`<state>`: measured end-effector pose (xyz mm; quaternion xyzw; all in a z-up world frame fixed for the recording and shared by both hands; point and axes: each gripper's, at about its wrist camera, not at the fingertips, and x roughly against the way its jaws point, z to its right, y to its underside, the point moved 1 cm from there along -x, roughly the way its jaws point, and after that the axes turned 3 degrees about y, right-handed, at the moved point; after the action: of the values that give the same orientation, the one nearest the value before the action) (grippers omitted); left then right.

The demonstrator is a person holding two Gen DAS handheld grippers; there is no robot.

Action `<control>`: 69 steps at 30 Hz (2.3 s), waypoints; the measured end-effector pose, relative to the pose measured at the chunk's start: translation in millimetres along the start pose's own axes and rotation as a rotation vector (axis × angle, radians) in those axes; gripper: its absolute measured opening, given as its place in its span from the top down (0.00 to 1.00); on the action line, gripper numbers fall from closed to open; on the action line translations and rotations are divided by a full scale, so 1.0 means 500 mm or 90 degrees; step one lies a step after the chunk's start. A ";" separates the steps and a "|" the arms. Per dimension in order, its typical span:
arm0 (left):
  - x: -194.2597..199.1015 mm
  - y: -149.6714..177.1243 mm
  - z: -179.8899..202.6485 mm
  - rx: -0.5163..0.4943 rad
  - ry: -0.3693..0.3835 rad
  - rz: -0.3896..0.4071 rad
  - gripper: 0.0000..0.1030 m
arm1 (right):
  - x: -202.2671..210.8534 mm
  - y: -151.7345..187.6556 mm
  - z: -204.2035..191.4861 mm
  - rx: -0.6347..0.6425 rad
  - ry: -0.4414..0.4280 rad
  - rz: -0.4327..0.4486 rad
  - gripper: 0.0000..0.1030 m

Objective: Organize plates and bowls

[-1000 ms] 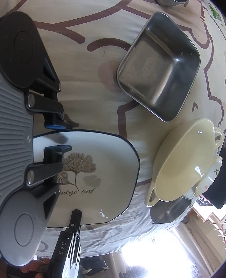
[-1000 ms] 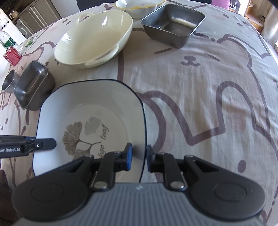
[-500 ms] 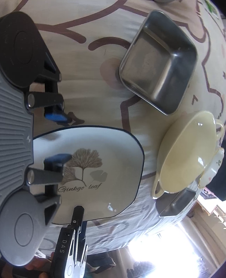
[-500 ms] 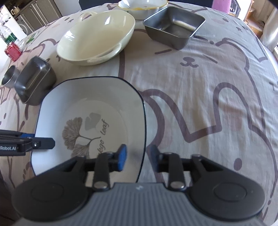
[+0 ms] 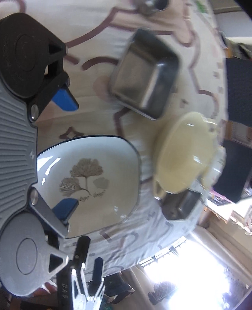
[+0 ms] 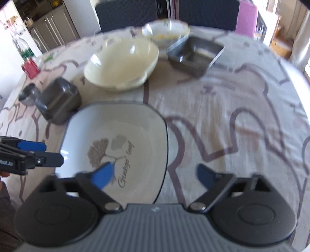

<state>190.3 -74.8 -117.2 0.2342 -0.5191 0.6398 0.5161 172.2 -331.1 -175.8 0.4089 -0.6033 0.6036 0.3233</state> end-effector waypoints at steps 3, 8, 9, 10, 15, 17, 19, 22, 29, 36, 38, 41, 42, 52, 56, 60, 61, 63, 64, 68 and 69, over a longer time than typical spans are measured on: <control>0.039 -0.009 0.013 -0.051 -0.005 0.047 0.00 | 0.037 0.000 -0.003 -0.006 -0.005 0.052 0.00; 0.087 -0.051 0.024 -0.082 -0.015 0.126 0.00 | 0.074 -0.019 0.000 -0.045 0.002 0.137 0.00; 0.095 -0.062 0.024 -0.083 -0.018 0.145 0.00 | 0.078 -0.025 0.001 -0.064 -0.003 0.157 0.00; 0.103 -0.074 0.024 -0.086 -0.023 0.164 0.00 | 0.079 -0.032 0.004 -0.085 -0.010 0.171 0.00; 0.112 -0.140 0.031 -0.112 -0.076 0.266 0.00 | 0.053 -0.082 0.020 -0.211 -0.053 0.192 0.00; 0.105 -0.173 0.027 -0.117 -0.094 0.290 0.00 | 0.030 -0.102 0.021 -0.253 -0.061 0.191 0.00; 0.092 -0.201 0.020 -0.116 -0.104 0.305 0.00 | 0.000 -0.118 0.016 -0.285 -0.069 0.183 0.00; 0.067 -0.237 0.000 -0.096 -0.096 0.306 0.00 | -0.050 -0.134 0.021 -0.346 -0.080 0.148 0.00; 0.000 -0.297 -0.064 -0.021 -0.051 0.277 0.00 | -0.154 -0.143 0.032 -0.463 -0.117 0.039 0.44; -0.046 -0.341 -0.103 -0.020 -0.030 0.268 0.01 | -0.180 -0.165 0.015 -0.403 -0.134 0.023 0.75; -0.058 -0.348 -0.112 -0.015 -0.034 0.258 0.02 | -0.175 -0.165 0.020 -0.396 -0.115 0.033 0.84; -0.075 -0.358 -0.123 -0.015 -0.038 0.247 0.09 | -0.165 -0.174 0.038 -0.371 -0.108 0.051 0.89; -0.081 -0.362 -0.128 -0.012 -0.038 0.243 0.11 | -0.163 -0.174 0.044 -0.369 -0.105 0.059 0.91; -0.144 -0.390 -0.173 0.039 -0.005 0.189 0.45 | -0.151 -0.188 0.093 -0.368 -0.043 0.110 0.89; -0.169 -0.393 -0.177 0.046 -0.017 0.173 0.65 | -0.162 -0.208 0.091 -0.351 -0.017 0.127 0.88; -0.194 -0.397 -0.181 0.062 -0.002 0.155 0.68 | -0.164 -0.213 0.095 -0.351 -0.014 0.129 0.87; -0.196 -0.397 -0.181 0.061 -0.003 0.162 0.70 | -0.165 -0.215 0.093 -0.346 -0.012 0.129 0.87; -0.198 -0.401 -0.180 0.063 0.010 0.162 0.79 | -0.165 -0.215 0.090 -0.336 -0.009 0.130 0.87; -0.197 -0.402 -0.175 0.058 0.016 0.161 0.86 | -0.167 -0.216 0.087 -0.333 -0.007 0.131 0.87; -0.191 -0.389 -0.152 -0.007 -0.033 0.157 0.90 | -0.167 -0.218 0.080 -0.326 0.004 0.131 0.87; -0.187 -0.383 -0.154 -0.004 -0.036 0.157 0.90 | -0.166 -0.219 0.078 -0.326 0.006 0.132 0.87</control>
<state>415.3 -57.7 -141.7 0.1850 -0.5606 0.6899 0.4191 310.9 -354.3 -201.0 0.2468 -0.7733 0.4634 0.3554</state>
